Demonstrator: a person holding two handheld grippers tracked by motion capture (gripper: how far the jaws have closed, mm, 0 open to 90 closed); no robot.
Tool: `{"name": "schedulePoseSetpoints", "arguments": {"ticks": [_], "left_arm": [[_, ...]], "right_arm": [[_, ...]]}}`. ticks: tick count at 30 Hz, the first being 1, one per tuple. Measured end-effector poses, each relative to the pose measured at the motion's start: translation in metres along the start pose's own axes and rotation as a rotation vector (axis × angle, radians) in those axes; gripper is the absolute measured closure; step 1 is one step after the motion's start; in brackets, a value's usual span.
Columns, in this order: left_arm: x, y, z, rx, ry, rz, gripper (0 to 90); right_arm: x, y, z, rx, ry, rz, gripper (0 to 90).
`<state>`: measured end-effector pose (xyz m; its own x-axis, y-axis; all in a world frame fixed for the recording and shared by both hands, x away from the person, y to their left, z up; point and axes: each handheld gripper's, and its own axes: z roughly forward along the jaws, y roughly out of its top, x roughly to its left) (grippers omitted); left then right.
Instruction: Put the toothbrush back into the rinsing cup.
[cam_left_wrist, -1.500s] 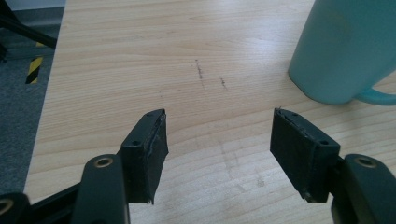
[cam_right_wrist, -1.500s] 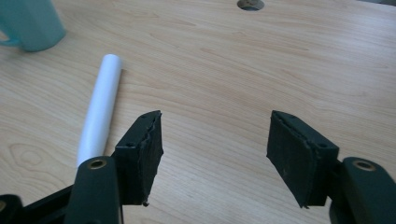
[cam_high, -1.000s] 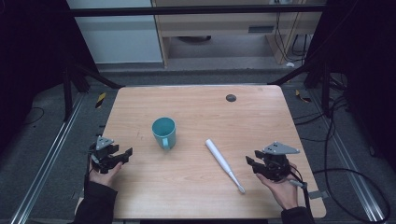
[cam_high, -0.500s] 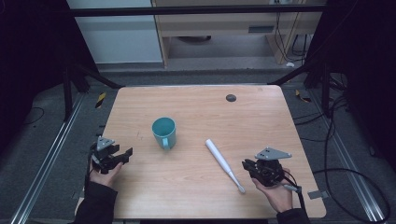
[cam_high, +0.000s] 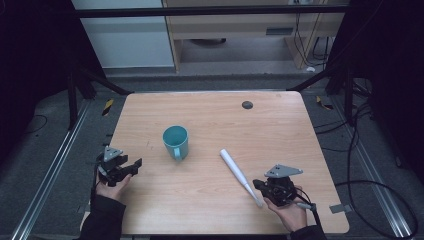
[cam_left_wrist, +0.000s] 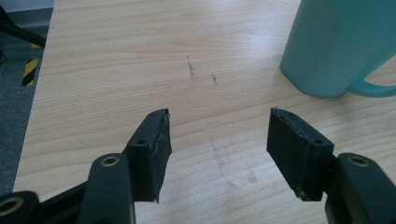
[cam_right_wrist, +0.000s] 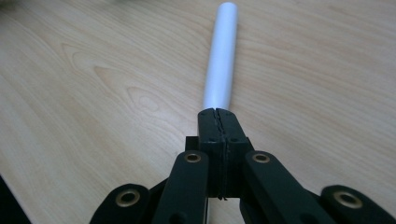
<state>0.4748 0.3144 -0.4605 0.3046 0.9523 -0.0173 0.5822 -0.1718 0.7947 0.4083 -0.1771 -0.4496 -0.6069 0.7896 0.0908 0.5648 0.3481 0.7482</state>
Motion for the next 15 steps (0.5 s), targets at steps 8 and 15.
{"name": "schedulePoseSetpoints", "arguments": {"ticks": [8, 15], "left_arm": [[0.0, -0.001, 0.001, 0.005, 0.003, 0.004, 39.3], [-0.001, -0.001, 0.002, 0.008, 0.005, 0.005, 39.3]], "right_arm": [[0.001, -0.007, 0.008, 0.037, 0.021, 0.014, 90.0], [0.004, -0.01, 0.017, 0.069, 0.043, 0.007, 90.0]]}}
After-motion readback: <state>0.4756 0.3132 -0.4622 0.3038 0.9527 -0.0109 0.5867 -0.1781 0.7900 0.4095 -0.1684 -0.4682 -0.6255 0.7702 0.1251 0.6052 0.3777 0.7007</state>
